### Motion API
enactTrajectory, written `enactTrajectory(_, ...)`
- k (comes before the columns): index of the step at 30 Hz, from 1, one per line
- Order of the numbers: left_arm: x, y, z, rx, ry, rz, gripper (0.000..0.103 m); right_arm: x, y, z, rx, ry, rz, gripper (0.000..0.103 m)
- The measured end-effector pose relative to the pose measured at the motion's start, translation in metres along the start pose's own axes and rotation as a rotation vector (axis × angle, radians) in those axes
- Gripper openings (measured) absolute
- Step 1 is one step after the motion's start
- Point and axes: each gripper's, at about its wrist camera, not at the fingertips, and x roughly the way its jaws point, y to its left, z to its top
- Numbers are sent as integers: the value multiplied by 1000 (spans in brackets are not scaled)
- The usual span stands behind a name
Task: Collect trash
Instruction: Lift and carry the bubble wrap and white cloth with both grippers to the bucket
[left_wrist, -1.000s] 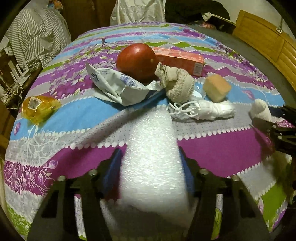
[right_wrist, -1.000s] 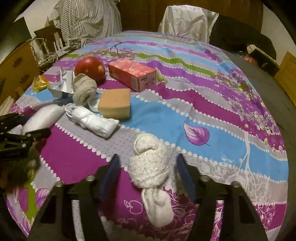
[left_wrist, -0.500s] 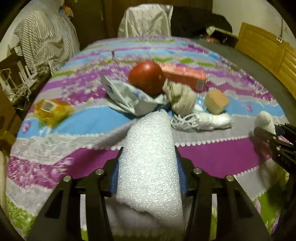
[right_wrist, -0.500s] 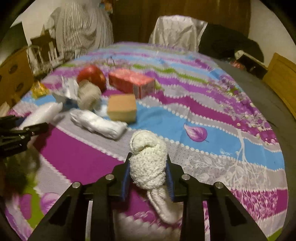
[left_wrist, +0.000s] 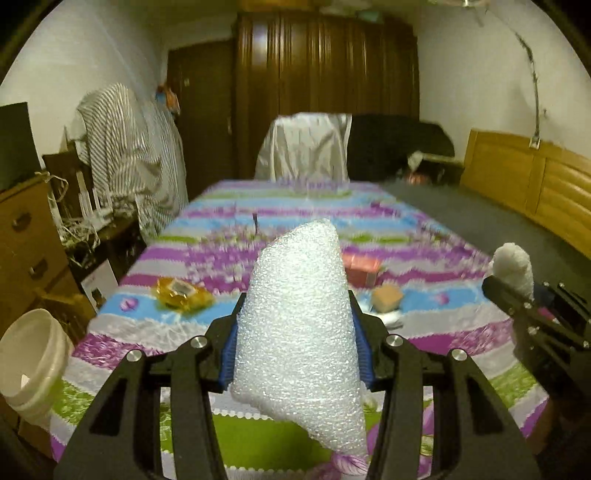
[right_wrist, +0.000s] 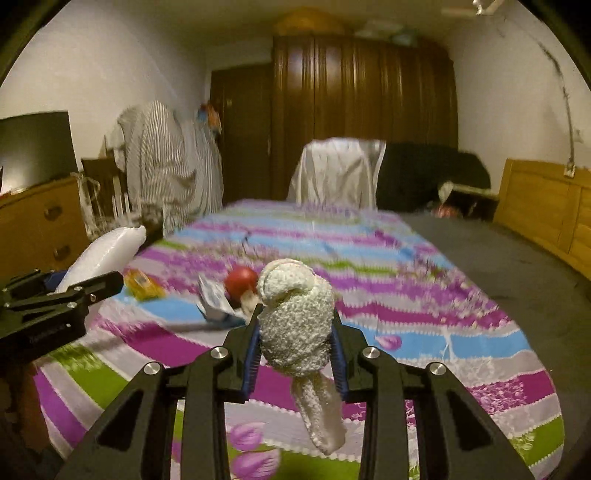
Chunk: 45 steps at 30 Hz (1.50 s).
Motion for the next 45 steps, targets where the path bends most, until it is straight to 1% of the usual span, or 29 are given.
enactTrajectory(5, -33, -5, 2, -13, -95, 6, 47, -49, 17, 4, 3, -107, -47, 33)
enactTrajectory(12, -54, -12, -5, 2, -154, -1, 48, -88, 27, 2, 12, -186, -73, 34)
enactTrajectory(16, -64, -15, -8, 16, -182, -1, 48, -100, 29, 1, 12, -196, -74, 34)
enactTrajectory(20, -67, -16, -8, 16, -186, 0, 48, -106, 31, 2, 13, -194, -69, 34)
enactTrajectory(24, -73, -12, -5, 7, -203, 19, 48, -106, 29, 7, 14, -199, -60, 34)
enactTrajectory(27, -80, -2, -4, -2, -211, 40, 48, -106, 35, 12, 2, -203, -36, 34)
enactTrajectory(32, -86, 24, 2, -21, -213, 108, 48, -96, 53, 25, -26, -200, 28, 34)
enactTrajectory(39, -88, 73, 7, -56, -188, 203, 48, -69, 101, 45, -66, -168, 142, 34)
enactTrajectory(45, -94, 119, 9, -93, -179, 281, 48, -49, 154, 62, -93, -137, 246, 34)
